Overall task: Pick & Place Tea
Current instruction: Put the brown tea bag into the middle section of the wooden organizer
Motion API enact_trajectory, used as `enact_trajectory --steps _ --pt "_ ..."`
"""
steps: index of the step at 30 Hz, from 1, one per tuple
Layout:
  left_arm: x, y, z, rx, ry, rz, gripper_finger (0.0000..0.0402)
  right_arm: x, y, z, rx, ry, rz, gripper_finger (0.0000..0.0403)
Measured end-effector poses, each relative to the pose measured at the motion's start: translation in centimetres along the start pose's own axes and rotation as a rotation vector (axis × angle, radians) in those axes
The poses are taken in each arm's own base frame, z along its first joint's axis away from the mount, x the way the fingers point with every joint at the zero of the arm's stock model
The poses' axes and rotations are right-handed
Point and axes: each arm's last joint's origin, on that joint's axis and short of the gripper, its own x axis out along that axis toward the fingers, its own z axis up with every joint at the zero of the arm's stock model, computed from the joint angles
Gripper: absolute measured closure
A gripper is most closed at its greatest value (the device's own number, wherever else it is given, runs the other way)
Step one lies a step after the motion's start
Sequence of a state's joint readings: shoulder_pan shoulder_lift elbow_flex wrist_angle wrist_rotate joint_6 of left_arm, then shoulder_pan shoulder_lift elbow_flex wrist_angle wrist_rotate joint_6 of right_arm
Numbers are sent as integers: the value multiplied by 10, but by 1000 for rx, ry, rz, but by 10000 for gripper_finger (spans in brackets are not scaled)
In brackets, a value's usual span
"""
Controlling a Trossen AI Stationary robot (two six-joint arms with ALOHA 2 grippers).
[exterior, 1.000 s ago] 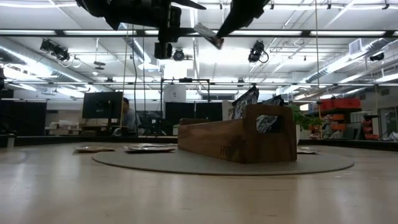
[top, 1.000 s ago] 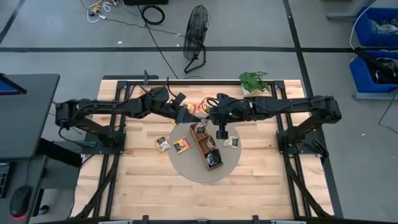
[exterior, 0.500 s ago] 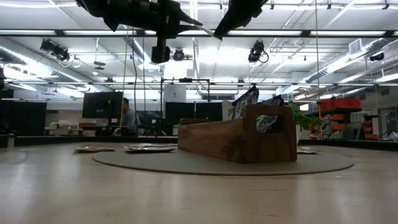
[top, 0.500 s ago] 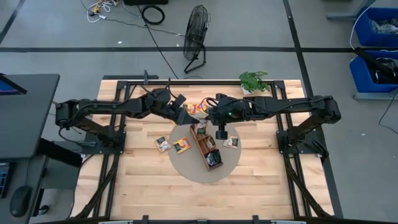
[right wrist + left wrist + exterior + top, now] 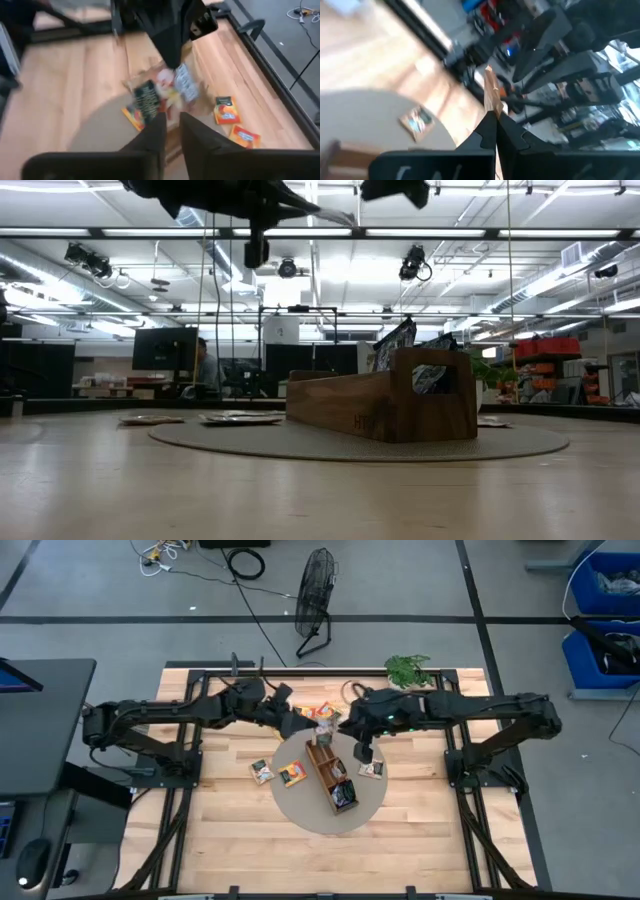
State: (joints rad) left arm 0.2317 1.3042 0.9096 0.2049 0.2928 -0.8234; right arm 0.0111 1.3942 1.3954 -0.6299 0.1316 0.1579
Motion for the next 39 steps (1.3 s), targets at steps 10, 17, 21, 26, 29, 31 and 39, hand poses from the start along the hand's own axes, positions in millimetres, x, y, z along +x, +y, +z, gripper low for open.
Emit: enact_trajectory --steps 10,17,21,26,29,31,39 --pt "-50 -40 30 220 -366 -60 400 -49 -2 29 209 -348 75 245" --pt "-74 -61 41 315 -551 -136 401 -48 0 46 296 -527 135 207" --pt "-81 -70 45 339 -628 -202 401 -35 1 52 327 -567 148 194" --pt "-84 -74 47 350 -665 -237 401 -17 3 62 347 -675 169 190" --pt "-83 -74 46 347 -649 -252 401 -7 1 66 385 -716 165 190" --pt "-83 -76 45 349 -645 -259 401 -2 -1 68 388 -737 158 190" --pt "-83 -76 44 352 -634 -269 401 1 -11 77 405 -868 162 201"
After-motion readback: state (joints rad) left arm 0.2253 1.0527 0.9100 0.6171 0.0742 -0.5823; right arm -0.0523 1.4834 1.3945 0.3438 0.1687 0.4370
